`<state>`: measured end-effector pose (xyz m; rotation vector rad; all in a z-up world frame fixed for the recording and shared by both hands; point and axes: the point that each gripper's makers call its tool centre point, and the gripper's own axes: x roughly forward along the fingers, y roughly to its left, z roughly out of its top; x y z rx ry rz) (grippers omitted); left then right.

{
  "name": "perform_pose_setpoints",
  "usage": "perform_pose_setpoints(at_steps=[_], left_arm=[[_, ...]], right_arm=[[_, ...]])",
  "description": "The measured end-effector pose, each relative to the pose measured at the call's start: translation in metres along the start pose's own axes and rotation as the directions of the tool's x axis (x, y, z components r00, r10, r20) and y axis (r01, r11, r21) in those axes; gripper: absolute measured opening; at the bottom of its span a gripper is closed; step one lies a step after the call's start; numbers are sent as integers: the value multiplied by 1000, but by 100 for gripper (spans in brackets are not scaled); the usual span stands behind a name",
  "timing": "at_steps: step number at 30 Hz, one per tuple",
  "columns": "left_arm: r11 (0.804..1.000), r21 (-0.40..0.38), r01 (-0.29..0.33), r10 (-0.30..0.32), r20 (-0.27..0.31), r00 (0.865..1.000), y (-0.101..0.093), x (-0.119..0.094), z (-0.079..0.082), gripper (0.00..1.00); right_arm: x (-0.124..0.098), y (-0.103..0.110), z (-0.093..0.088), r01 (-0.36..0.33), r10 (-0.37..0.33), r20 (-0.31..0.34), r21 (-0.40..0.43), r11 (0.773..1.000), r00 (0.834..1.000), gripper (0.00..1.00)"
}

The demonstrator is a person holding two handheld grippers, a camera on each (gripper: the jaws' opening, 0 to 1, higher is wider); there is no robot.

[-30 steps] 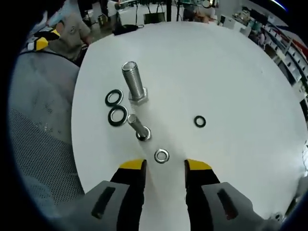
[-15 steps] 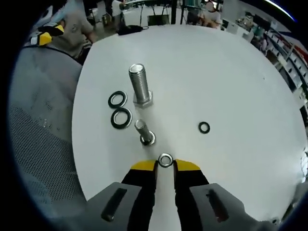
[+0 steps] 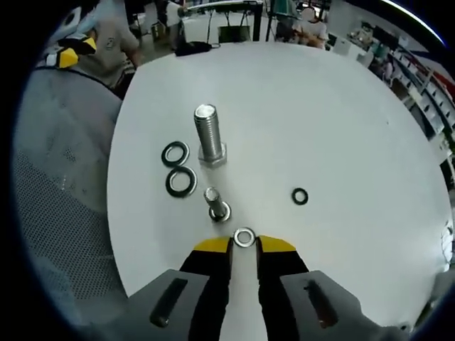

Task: Place the washer onto the threaded stud by aligning its center hole with the stud, sliding it down to the base, and recovering from edge contact or off-axis alignment until the washer reaches the visible bottom stop.

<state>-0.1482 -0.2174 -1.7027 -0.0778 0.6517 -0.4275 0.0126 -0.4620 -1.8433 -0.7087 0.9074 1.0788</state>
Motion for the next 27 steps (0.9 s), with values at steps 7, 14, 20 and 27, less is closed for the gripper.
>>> perform_pose_setpoints(at_steps=[7, 14, 20, 27], left_arm=[[1000, -1, 0, 0, 1, 1000, 0, 0, 0, 19], [1000, -2, -1, 1, 2, 1000, 0, 0, 0, 19], [1000, -3, -1, 1, 3, 1000, 0, 0, 0, 19], [1000, -3, -2, 2, 5, 1000, 0, -1, 0, 19]], right_arm=[[-9, 0, 8, -3, 3, 29, 7, 1000, 1000, 15], [-12, 0, 10, -7, 6, 42, 29, 1000, 999, 15], [-9, 6, 2, -29, 29, 24, 3, 1000, 999, 4], [-7, 4, -13, -22, 23, -16, 35, 999, 1000, 6]])
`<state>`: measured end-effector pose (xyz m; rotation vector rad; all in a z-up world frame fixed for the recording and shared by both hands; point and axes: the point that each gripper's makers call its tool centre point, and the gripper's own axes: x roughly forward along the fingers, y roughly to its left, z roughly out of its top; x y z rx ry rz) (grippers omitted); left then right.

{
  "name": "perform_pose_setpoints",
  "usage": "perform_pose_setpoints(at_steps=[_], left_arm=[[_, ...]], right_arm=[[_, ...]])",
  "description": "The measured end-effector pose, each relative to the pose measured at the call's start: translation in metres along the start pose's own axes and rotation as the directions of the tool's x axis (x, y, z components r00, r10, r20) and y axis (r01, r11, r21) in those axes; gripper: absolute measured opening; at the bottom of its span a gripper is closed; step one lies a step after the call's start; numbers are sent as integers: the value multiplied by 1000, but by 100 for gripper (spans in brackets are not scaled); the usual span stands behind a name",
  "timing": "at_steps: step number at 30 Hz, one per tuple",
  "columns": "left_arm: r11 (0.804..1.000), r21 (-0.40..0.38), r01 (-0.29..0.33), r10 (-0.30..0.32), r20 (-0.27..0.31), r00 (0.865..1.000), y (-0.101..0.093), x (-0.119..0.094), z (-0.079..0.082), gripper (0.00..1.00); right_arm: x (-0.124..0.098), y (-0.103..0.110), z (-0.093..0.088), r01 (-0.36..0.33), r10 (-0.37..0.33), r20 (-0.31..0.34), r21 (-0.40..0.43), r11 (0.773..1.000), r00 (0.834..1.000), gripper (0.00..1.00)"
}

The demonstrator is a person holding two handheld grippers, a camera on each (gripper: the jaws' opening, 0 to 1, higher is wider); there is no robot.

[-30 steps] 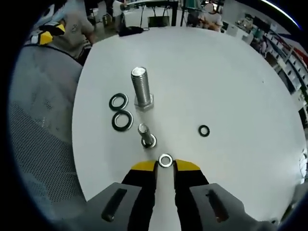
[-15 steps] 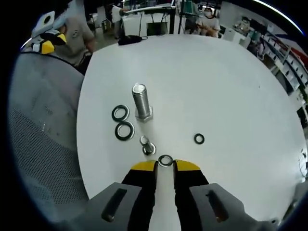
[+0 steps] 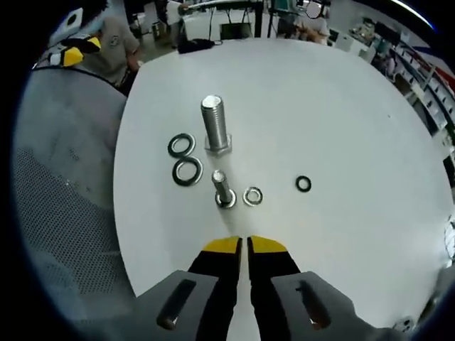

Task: Place the washer onto the threaded stud by aligning its center hole with the stud, sliding it down to the base, and recovering from edge contact or off-axis alignment until the washer reaches the visible bottom stop.

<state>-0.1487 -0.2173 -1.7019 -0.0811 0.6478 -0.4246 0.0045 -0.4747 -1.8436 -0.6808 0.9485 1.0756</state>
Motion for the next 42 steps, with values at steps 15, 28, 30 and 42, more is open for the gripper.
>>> perform_pose_setpoints(at_steps=[15, 28, 30, 42], left_arm=[[1000, -4, 0, 0, 3, 1000, 1, 0, 1, 19], [1000, -11, -5, 5, 8, 1000, 1, 0, 2, 19], [1000, -4, 1, -1, 2, 1000, 1, 1, 1, 20], [1000, -8, -2, 2, 5, 1000, 1, 1, 2, 20]], right_arm=[[2, -9, 22, -6, 7, 13, -87, 996, 1000, 18], [20, -6, 39, -140, 97, -137, -348, 927, 986, 22], [23, -7, 39, -150, 99, -162, -340, 928, 982, 22], [31, -12, 40, -169, 122, -171, -295, 940, 978, 17]])
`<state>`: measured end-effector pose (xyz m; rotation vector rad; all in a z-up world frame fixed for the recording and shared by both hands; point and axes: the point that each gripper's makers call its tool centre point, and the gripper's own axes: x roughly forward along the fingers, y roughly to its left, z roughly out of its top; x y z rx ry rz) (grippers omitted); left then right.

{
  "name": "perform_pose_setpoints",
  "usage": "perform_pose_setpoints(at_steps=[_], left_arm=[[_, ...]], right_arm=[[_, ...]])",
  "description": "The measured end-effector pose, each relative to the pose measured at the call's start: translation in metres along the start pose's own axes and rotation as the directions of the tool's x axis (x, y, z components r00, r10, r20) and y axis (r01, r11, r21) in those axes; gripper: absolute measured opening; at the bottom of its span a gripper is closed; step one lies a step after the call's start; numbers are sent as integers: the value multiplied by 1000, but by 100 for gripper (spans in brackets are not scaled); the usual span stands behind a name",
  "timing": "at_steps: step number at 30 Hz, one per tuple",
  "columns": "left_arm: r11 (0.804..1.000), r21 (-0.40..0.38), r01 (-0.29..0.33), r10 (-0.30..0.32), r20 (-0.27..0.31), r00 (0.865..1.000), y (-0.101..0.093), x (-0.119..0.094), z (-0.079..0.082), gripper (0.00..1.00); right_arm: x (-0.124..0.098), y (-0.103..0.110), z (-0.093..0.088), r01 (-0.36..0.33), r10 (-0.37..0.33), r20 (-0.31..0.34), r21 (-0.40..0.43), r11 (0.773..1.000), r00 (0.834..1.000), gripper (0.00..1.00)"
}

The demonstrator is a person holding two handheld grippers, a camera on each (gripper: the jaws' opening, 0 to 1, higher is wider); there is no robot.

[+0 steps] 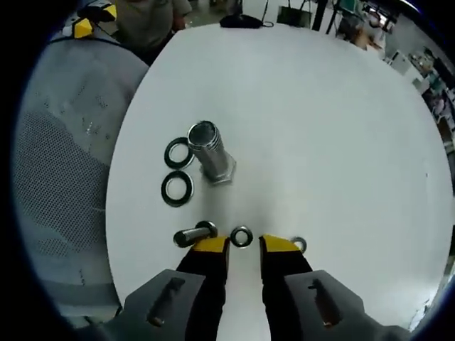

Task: Place the washer onto the threaded stud by aligning its center hole with the stud, sliding it down to the base, and recovering from edge contact or off-axis alignment until the washer reaches the visible bottom stop.

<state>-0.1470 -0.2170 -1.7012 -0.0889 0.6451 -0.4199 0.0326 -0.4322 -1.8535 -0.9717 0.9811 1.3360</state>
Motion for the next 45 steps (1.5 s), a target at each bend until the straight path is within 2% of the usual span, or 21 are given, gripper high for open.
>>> perform_pose_setpoints(at_steps=[5, 18, 22, 25, 28, 34, 45], left_arm=[[1000, 2, 3, -3, -1, 1000, 0, 0, 0, 20], [1000, -5, 0, 0, 5, 1000, 1, 0, 1, 20], [1000, -5, 1, -1, 6, 1000, 0, 0, 1, 20], [1000, -6, 0, 0, 7, 1000, 1, 0, 1, 20], [1000, -4, 0, 0, 6, 1000, 1, 0, 1, 20], [1000, -3, 1, -1, 5, 1000, 0, 0, 1, 20], [1000, 0, 5, -5, 3, 1000, -1, 0, 1, 20]], right_arm=[[1, 1, 1, 10, -10, -5, -28, 1000, 1000, 17], [0, 1, 2, 37, -38, 18, 21, 999, 999, 14], [-8, 4, 4, 42, -43, 43, 42, 998, 998, 14], [-17, 6, 6, 26, -36, 92, 108, 994, 995, 14], [-27, 4, 4, 43, -53, 91, 111, 993, 994, 14], [-47, 1, 4, 67, -86, 129, 146, 987, 988, 14], [-71, 12, 10, 97, -126, 183, 163, 982, 975, 14]])
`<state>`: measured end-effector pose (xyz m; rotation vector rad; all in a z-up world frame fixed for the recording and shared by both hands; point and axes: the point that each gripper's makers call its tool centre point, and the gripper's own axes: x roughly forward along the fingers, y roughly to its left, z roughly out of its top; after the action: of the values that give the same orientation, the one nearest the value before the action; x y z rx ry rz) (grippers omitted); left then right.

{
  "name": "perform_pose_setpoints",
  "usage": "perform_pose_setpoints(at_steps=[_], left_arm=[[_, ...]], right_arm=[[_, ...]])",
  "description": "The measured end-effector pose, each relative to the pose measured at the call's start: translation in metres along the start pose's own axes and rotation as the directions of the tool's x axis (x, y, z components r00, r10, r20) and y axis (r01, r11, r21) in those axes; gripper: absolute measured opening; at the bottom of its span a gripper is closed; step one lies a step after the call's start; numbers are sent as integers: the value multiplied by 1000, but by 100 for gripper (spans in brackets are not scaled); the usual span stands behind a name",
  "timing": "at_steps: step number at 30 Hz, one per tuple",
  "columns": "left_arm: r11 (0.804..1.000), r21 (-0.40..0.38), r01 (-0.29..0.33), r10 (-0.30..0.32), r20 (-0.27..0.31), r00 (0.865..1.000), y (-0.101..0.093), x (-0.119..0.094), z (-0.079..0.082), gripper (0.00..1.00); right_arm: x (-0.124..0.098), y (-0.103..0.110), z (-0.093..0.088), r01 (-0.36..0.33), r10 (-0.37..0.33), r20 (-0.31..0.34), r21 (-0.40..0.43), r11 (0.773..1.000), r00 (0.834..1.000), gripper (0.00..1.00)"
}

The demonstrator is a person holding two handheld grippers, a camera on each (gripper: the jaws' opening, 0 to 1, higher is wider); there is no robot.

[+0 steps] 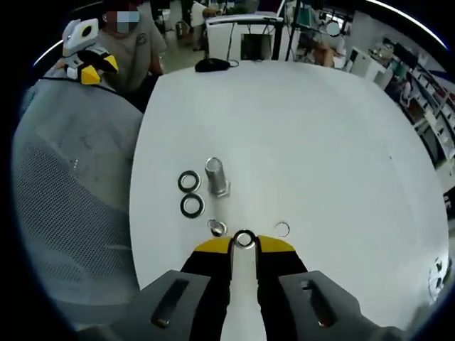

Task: Place the washer onto the threaded stud by aligning its center hole with the stud, sliding it down to the base, and recovering from edge contact or off-axis alignment until the washer reaches the visible bottom stop.

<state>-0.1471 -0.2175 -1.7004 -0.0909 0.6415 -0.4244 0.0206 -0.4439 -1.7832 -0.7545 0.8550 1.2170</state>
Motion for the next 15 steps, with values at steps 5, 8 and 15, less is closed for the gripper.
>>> perform_pose_setpoints(at_steps=[5, 8, 15], left_arm=[[1000, 0, 1, -1, 0, 1000, 0, 0, 0, 19], [1000, 3, 2, -2, -2, 1000, -1, 0, -1, 19], [1000, 2, 2, -2, -1, 1000, -1, 0, 0, 19]], right_arm=[[-5, 6, 10, -1, 1, 28, -6, 1000, 1000, 14], [-4, 10, 13, -6, 7, 28, -18, 1000, 1000, 14], [4, 24, 12, -49, 48, -22, -64, 997, 999, 14]])
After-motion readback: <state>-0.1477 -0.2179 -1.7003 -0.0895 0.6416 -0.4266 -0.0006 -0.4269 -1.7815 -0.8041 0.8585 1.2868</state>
